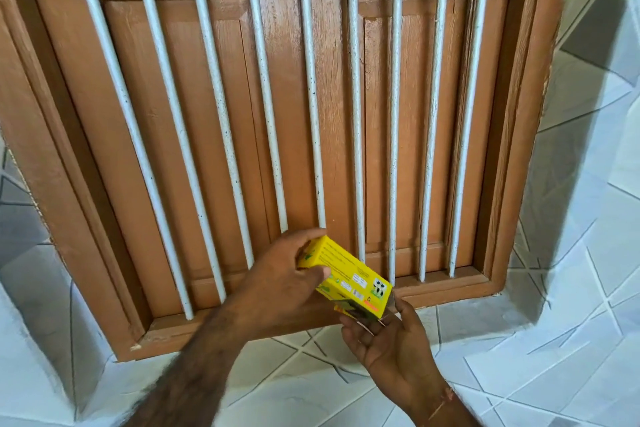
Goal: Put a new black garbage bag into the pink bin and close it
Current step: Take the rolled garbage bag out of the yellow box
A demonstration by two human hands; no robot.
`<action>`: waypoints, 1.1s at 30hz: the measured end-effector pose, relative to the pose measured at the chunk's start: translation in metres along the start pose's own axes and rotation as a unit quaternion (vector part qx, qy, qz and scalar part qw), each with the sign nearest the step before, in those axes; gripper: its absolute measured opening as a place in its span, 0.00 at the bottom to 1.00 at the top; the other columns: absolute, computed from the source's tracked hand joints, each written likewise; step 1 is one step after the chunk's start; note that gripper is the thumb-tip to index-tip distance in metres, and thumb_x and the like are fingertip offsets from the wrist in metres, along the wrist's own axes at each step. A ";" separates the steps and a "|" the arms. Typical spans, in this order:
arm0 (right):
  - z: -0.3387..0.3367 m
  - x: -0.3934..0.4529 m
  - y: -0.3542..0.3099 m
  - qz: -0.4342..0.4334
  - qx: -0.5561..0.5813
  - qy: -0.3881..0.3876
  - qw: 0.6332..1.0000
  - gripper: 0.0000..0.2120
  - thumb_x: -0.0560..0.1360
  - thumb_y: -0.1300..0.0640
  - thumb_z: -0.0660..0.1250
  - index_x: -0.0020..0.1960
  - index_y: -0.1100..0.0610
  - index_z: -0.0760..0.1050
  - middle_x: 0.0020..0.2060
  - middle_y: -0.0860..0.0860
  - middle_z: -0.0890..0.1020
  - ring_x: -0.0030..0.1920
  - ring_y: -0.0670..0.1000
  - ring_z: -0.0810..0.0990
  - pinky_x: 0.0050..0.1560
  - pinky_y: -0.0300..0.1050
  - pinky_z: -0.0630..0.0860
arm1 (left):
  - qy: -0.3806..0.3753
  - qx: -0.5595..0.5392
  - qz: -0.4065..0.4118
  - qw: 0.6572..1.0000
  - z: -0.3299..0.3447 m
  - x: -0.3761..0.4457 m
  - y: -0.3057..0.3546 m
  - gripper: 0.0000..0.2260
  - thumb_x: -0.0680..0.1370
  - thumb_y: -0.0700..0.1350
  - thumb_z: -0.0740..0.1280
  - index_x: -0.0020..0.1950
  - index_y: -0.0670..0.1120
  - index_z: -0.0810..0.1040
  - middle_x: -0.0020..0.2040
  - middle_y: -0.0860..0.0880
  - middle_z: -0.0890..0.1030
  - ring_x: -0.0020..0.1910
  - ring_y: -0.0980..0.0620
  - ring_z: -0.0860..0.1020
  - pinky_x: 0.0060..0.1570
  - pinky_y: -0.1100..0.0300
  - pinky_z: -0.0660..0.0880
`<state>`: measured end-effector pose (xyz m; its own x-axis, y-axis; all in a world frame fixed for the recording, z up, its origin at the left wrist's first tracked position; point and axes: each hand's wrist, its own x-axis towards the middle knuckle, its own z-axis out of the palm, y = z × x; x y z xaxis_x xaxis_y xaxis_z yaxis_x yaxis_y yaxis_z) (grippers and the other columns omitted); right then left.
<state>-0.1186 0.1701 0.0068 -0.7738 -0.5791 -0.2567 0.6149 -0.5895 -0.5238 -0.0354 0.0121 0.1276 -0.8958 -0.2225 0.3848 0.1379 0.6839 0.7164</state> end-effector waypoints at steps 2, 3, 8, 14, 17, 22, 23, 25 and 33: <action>0.002 -0.001 -0.003 -0.017 -0.038 0.022 0.999 0.17 0.78 0.47 0.59 0.47 0.60 0.78 0.51 0.62 0.81 0.55 0.64 0.80 0.50 0.53 0.76 | 0.025 -0.049 -0.017 0.998 -0.007 0.000 -0.009 0.21 0.71 0.42 0.74 0.59 0.61 0.76 0.58 0.54 0.80 0.57 0.55 0.79 0.56 0.61 0.77; 0.003 -0.002 -0.003 -0.030 -0.060 0.024 0.997 0.14 0.79 0.50 0.60 0.43 0.59 0.77 0.47 0.59 0.81 0.52 0.63 0.80 0.49 0.53 0.75 | 0.034 -0.064 -0.025 0.997 -0.010 0.000 -0.013 0.21 0.71 0.41 0.75 0.57 0.62 0.76 0.58 0.54 0.80 0.58 0.55 0.79 0.55 0.61 0.77; 0.006 -0.003 0.001 -0.126 -0.274 0.011 0.953 0.14 0.76 0.66 0.63 0.37 0.57 0.82 0.33 0.50 0.82 0.41 0.54 0.77 0.49 0.52 0.74 | 0.052 -0.093 -0.043 0.993 -0.018 -0.004 -0.024 0.22 0.71 0.36 0.74 0.54 0.62 0.78 0.57 0.54 0.82 0.58 0.53 0.79 0.56 0.56 0.79; 0.008 0.003 0.006 -0.064 -0.162 -0.061 0.983 0.14 0.65 0.66 0.75 0.51 0.61 0.82 0.44 0.58 0.86 0.43 0.54 0.83 0.46 0.49 0.78 | 0.003 -0.046 -0.030 0.998 -0.026 -0.003 -0.008 0.22 0.73 0.38 0.73 0.64 0.54 0.76 0.59 0.53 0.80 0.59 0.55 0.78 0.52 0.68 0.77; 0.007 0.004 0.007 -0.025 -0.100 -0.074 0.992 0.28 0.46 0.62 0.85 0.45 0.61 0.84 0.43 0.61 0.85 0.39 0.56 0.83 0.36 0.44 0.81 | -0.003 -0.038 -0.034 0.999 -0.028 -0.005 0.000 0.22 0.73 0.40 0.74 0.64 0.55 0.76 0.60 0.53 0.80 0.61 0.54 0.77 0.57 0.61 0.77; -0.004 0.000 -0.014 -0.058 -0.121 0.032 0.990 0.16 0.61 0.67 0.74 0.47 0.61 0.75 0.37 0.60 0.83 0.32 0.53 0.81 0.31 0.41 0.78 | 0.093 -0.119 -0.099 0.983 -0.040 -0.024 -0.030 0.20 0.73 0.35 0.72 0.62 0.50 0.79 0.57 0.49 0.83 0.57 0.51 0.80 0.55 0.52 0.78; -0.009 -0.001 -0.022 -0.078 -0.136 0.052 0.986 0.14 0.64 0.68 0.73 0.47 0.60 0.75 0.39 0.60 0.82 0.34 0.54 0.81 0.33 0.42 0.78 | 0.123 -0.144 -0.128 0.973 -0.040 -0.032 -0.048 0.19 0.73 0.33 0.72 0.62 0.48 0.79 0.57 0.47 0.83 0.56 0.48 0.81 0.54 0.50 0.78; -0.018 -0.005 -0.038 -0.112 -0.167 0.079 0.976 0.09 0.69 0.68 0.71 0.45 0.57 0.77 0.43 0.60 0.81 0.41 0.56 0.80 0.40 0.45 0.76 | 0.167 -0.187 -0.204 0.946 -0.031 -0.051 -0.086 0.19 0.73 0.30 0.70 0.62 0.43 0.78 0.55 0.42 0.83 0.52 0.44 0.81 0.52 0.47 0.78; -0.019 -0.013 -0.055 -0.119 -0.139 0.032 0.983 0.13 0.72 0.71 0.68 0.49 0.54 0.78 0.44 0.56 0.83 0.48 0.58 0.81 0.49 0.51 0.78 | 0.192 -0.173 -0.306 0.917 0.027 -0.081 -0.154 0.11 0.71 0.38 0.73 0.51 0.50 0.81 0.52 0.41 0.83 0.55 0.40 0.80 0.50 0.52 0.75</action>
<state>-0.1449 0.2209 0.0234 -0.9045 -0.4010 -0.1454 0.3562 -0.5229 -0.7744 0.0050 -0.0569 -0.0298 -0.6451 -0.7638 -0.0213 -0.1557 0.1041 0.9823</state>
